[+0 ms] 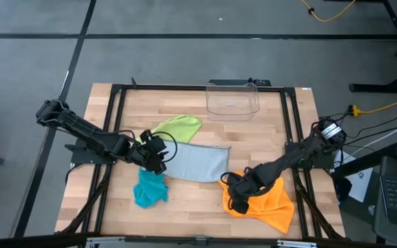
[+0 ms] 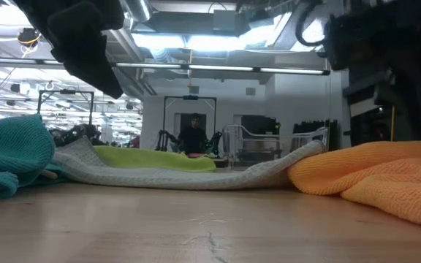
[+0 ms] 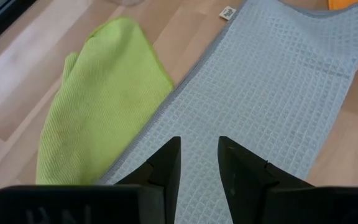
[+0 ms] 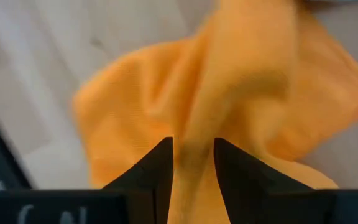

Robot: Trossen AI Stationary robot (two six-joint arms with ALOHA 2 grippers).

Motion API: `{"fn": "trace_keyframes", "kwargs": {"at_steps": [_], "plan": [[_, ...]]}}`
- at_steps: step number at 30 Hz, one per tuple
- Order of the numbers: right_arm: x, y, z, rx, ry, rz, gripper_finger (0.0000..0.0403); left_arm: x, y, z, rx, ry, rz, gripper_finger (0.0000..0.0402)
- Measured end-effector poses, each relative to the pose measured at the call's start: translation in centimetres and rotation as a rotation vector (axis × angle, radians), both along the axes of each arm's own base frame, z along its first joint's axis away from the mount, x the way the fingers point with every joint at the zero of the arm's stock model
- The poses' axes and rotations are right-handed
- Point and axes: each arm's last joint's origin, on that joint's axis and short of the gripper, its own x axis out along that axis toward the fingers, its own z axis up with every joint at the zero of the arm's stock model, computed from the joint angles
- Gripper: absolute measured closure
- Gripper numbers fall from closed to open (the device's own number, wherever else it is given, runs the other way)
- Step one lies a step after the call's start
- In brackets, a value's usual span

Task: Fold microfiber towels
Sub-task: Move the orange microfiber to the left of the table

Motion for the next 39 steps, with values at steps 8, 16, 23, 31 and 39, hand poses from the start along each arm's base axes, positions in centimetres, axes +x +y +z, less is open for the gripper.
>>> {"fn": "trace_keyframes", "kwargs": {"at_steps": [8,16,23,31,39], "plan": [[-2.0,0.1,-2.0,0.042,0.125,-0.138,0.0294,0.0,0.0,0.0,0.006,0.004,-0.008,0.0303],[-3.8,2.5,-2.2,0.153,0.209,-0.036,0.0392,0.0,0.0,0.0,0.007,0.004,-0.008,0.0303],[-3.1,4.6,-0.9,0.176,0.04,0.023,0.0397,0.0,0.0,0.0,0.006,0.004,-0.008,0.0303],[1.7,6.0,5.1,-0.062,-0.528,0.296,0.0399,0.0,0.0,0.0,0.035,0.018,-0.044,0.0303],[6.8,4.1,10.8,-0.357,-1.026,0.464,0.0401,0.0,0.2,0.2,0.186,0.052,-0.095,0.0303]]}}
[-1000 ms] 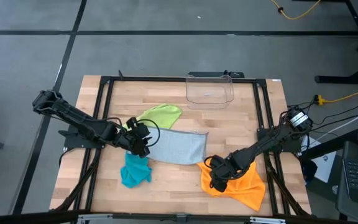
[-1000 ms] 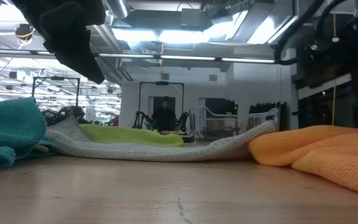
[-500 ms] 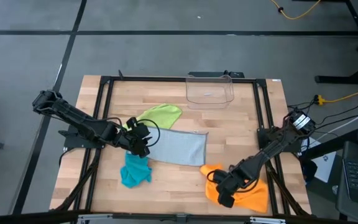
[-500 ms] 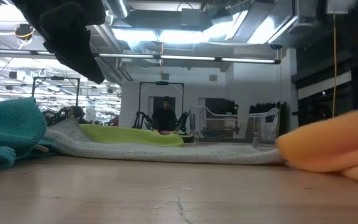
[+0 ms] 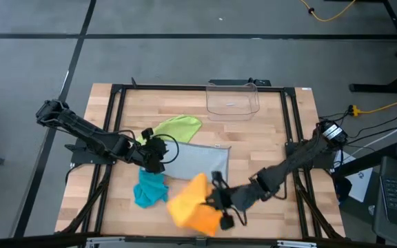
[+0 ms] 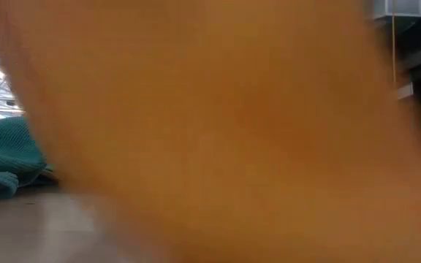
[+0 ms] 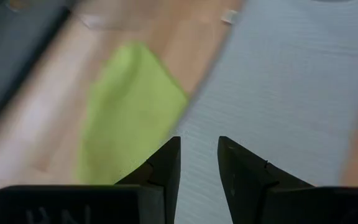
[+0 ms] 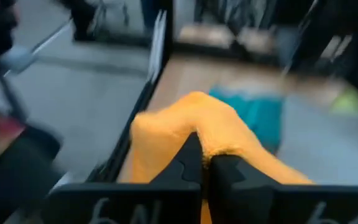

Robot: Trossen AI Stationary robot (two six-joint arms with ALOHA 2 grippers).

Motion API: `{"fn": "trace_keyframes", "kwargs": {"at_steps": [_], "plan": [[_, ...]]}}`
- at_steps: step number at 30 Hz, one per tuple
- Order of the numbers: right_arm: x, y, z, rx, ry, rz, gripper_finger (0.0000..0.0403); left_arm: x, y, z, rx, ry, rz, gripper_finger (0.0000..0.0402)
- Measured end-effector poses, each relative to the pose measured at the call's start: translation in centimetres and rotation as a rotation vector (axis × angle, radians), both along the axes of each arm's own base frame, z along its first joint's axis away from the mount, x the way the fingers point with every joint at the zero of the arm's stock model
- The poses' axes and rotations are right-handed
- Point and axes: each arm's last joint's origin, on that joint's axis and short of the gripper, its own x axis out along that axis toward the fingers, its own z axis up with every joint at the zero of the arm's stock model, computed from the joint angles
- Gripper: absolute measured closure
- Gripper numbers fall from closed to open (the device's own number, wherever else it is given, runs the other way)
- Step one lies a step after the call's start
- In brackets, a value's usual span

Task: Fold microfiber towels
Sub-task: Move the orange microfiber to the left of the table

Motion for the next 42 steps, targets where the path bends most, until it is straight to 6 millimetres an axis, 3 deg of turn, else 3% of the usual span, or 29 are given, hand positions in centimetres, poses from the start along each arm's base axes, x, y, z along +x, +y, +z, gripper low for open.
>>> {"fn": "trace_keyframes", "kwargs": {"at_steps": [5,9,12,17,21,29,35,38,42], "plan": [[2.9,-2.4,0.8,-0.013,-0.155,0.04,0.0401,0.0,0.4,0.2,0.124,-0.039,0.073,0.0303],[5.5,-3.6,-1.0,0.067,-0.214,0.148,0.0402,-0.1,0.4,0.2,0.129,-0.033,0.073,0.0303],[8.0,-3.9,-2.7,0.096,-0.234,0.21,0.0402,-0.1,0.4,0.2,0.131,-0.026,0.073,0.0303],[12.4,-3.9,-3.3,0.14,-0.24,0.244,0.0399,-0.2,0.4,0.2,0.132,-0.023,0.072,0.0303],[14.5,-4.1,-3.9,0.166,-0.175,0.269,0.0367,-0.2,0.4,0.1,0.128,-0.017,0.069,0.0303],[15.2,-4.4,-1.0,0.177,-0.015,0.299,0.0291,-0.2,0.4,0.1,0.125,-0.017,0.069,0.0303],[14.8,-4.2,2.5,0.197,0.057,0.403,0.0269,-0.2,0.4,0.1,0.124,-0.018,0.069,0.0303],[14.3,-4.3,4.2,0.104,0.096,0.361,0.0268,-0.2,0.4,0.1,0.124,-0.018,0.069,0.0303],[13.7,-4.6,4.4,-0.076,0.148,0.274,0.0268,-0.2,0.4,0.1,0.124,-0.018,0.07,0.0303]]}}
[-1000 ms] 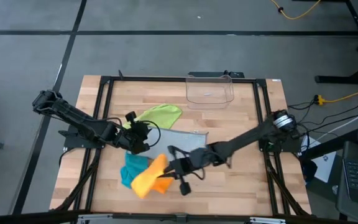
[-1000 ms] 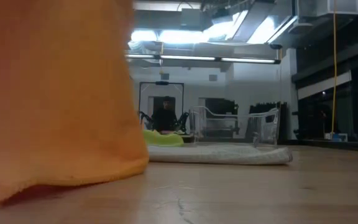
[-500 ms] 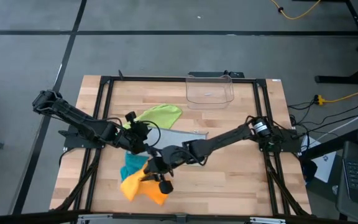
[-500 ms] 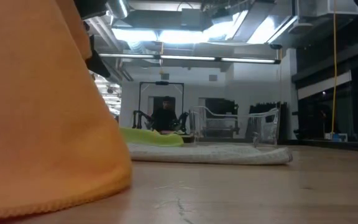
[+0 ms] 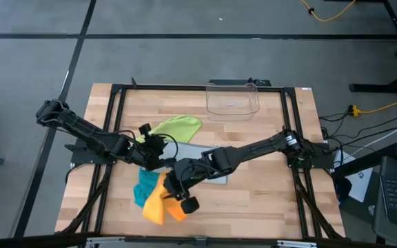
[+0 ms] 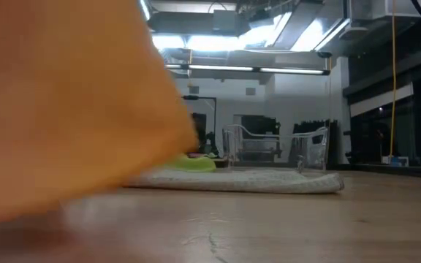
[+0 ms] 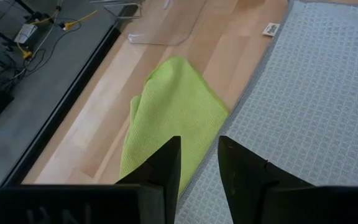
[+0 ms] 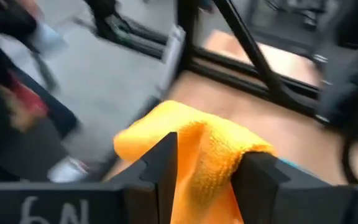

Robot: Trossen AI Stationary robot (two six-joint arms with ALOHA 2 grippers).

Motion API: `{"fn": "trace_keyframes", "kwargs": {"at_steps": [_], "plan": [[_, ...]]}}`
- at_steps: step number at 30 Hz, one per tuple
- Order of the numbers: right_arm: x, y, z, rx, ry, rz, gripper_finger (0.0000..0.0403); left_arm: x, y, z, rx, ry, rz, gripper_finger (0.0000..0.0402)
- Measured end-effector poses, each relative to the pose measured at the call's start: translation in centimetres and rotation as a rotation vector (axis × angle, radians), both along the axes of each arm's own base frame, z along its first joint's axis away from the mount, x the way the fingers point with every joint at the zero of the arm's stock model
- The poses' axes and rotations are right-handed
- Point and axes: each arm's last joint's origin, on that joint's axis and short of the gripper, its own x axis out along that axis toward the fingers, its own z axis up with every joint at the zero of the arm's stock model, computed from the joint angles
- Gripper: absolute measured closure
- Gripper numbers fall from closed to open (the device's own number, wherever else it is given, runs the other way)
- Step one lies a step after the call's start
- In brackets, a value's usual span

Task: Fold microfiber towels
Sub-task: Move the orange microfiber to the left of the table, then move the gray microfiber to the right of the table

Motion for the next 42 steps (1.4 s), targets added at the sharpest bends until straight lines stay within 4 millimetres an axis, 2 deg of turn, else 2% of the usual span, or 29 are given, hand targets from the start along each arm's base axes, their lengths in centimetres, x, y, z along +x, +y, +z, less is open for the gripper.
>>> {"fn": "trace_keyframes", "kwargs": {"at_steps": [5,10,11,14,15,18,19,20,23,26,30,35,42], "plan": [[-0.4,0.8,0.1,-0.071,-0.025,0.083,0.0268,0.0,0.0,0.0,0.0,0.0,0.0,0.0303],[-0.9,1.2,-0.6,-0.073,0.057,0.118,0.0267,0.0,0.0,0.0,0.0,0.0,0.0,0.0303],[-0.9,1.2,-0.5,-0.084,0.046,0.098,0.0267,0.0,0.0,0.0,0.0,0.0,0.0,0.0303],[-0.7,1.1,-0.2,-0.153,-0.01,-0.167,0.027,0.0,0.0,0.0,-0.001,0.0,0.0,0.0303],[-0.9,1.1,-0.3,-0.166,0.01,-0.159,0.0271,0.0,0.0,0.0,0.0,-0.001,0.0,0.0303],[-1.4,1.9,-0.8,-0.115,0.065,0.129,0.0277,0.0,0.0,0.0,-0.004,0.001,-0.002,0.0303],[-1.4,2.2,-0.7,-0.096,0.053,0.171,0.0279,0.0,0.0,0.0,-0.005,0.002,-0.003,0.0303],[-1.3,2.4,-0.5,-0.086,0.034,0.149,0.0282,0.0,0.0,0.0,-0.007,0.003,-0.005,0.0303],[-1.2,1.9,-0.2,-0.088,0.037,-0.102,0.0288,0.0,0.0,0.0,-0.009,0.003,-0.006,0.0303],[-1.4,1.4,-0.9,-0.123,0.104,-0.106,0.029,0.0,0.0,0.0,-0.008,0.004,-0.006,0.0303],[-2.9,1.5,-2.2,-0.189,0.269,-0.255,0.0291,0.0,0.0,0.0,-0.01,0.004,-0.007,0.0303],[-4.9,0.0,-3.9,-0.242,0.508,-0.516,0.0291,0.0,0.0,0.0,-0.016,0.004,-0.008,0.0303],[-6.6,-1.5,-6.2,-0.402,0.599,-0.802,0.0291,0.0,0.0,0.0,-0.033,-0.011,0.009,0.0303]]}}
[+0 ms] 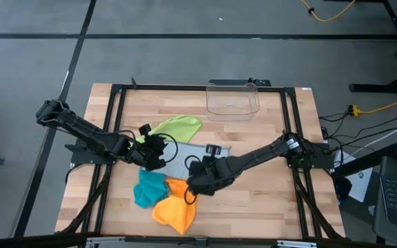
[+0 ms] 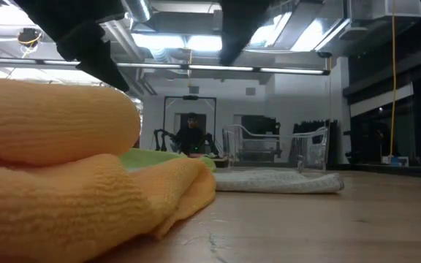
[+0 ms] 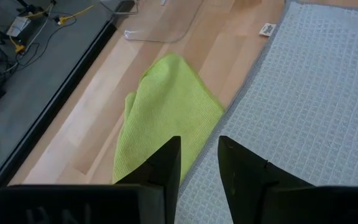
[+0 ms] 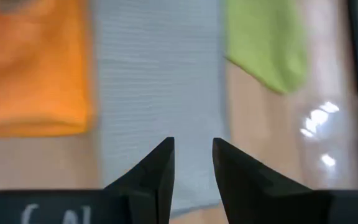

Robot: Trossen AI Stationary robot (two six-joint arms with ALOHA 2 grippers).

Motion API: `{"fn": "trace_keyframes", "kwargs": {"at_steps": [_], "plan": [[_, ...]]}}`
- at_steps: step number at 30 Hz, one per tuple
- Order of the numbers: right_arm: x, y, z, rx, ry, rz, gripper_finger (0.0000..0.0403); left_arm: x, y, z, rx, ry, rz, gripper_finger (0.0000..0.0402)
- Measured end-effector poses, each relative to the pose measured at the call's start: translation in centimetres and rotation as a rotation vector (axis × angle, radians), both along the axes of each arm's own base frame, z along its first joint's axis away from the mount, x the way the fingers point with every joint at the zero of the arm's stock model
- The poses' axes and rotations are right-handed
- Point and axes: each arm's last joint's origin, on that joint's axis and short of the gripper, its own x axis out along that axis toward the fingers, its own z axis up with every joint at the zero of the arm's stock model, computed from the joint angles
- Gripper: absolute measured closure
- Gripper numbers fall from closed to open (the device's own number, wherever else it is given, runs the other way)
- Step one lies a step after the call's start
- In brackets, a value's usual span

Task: Fold microfiber towels
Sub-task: Move the gray microfiber to the right of the table

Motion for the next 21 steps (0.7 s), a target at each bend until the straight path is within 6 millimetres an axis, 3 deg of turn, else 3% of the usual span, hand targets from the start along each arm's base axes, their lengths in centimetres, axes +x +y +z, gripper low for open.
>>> {"fn": "trace_keyframes", "kwargs": {"at_steps": [6,13,17,21], "plan": [[-1.7,-4.0,-2.2,-0.296,0.062,-0.287,0.0291,0.0,0.0,0.0,-0.013,-0.012,0.013,0.0303],[-2.3,-11.0,-3.7,-0.281,0.101,-0.558,0.0291,0.0,0.0,0.0,-0.015,-0.016,0.013,0.0303],[-3.5,-14.6,-4.5,-0.078,0.224,-0.721,0.0291,0.0,0.0,0.0,-0.025,-0.013,0.008,0.0303],[-4.5,-14.8,-5.9,0.184,0.392,-0.709,0.0291,0.0,-0.1,0.0,-0.038,-0.007,0.0,0.0303]]}}
